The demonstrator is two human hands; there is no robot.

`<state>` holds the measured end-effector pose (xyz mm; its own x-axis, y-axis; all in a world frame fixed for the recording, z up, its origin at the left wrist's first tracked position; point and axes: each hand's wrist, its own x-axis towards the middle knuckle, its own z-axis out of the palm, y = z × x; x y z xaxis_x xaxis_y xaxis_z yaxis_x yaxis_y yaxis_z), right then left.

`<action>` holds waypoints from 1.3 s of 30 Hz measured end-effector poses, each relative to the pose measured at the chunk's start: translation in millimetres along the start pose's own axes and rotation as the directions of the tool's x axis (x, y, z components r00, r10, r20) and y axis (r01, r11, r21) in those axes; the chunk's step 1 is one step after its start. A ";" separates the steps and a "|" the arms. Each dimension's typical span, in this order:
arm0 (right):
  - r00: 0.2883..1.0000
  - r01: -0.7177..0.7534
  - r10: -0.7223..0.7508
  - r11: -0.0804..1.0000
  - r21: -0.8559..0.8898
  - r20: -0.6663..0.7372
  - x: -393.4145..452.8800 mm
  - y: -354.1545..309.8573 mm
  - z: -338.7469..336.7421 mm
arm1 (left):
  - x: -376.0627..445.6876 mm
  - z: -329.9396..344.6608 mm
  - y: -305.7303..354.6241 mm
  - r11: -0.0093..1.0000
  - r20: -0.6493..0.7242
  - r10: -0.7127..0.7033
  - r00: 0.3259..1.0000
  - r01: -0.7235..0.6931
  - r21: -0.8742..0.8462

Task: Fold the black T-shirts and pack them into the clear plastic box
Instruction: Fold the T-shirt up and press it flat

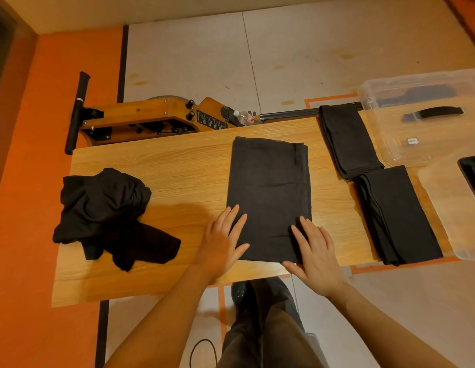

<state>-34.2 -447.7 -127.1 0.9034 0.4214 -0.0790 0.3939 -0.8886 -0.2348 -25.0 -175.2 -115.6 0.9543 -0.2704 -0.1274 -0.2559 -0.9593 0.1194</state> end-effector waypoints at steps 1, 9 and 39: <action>0.999 0.037 -0.037 0.999 0.002 -0.013 -7.5 3.9 -0.8 | -5.2 -1.9 -4.5 1.000 -0.009 0.019 1.000 -0.019 0.024; 0.984 0.123 -0.123 0.992 -0.011 -0.132 -24.3 1.8 -5.5 | -27.1 -16.4 -18.3 0.979 -0.103 0.196 0.975 -0.189 0.078; 0.873 -0.359 0.478 0.760 0.541 -0.092 41.7 1.8 -59.3 | 31.9 -40.3 -16.1 0.487 0.196 -0.385 0.902 0.380 -0.786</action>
<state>14.3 -442.5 -73.4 0.9930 -0.0739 -0.0919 -0.1167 -0.7290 -0.6745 15.7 -165.1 -81.9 0.9287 0.1100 -0.3542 0.3591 -0.5063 0.7841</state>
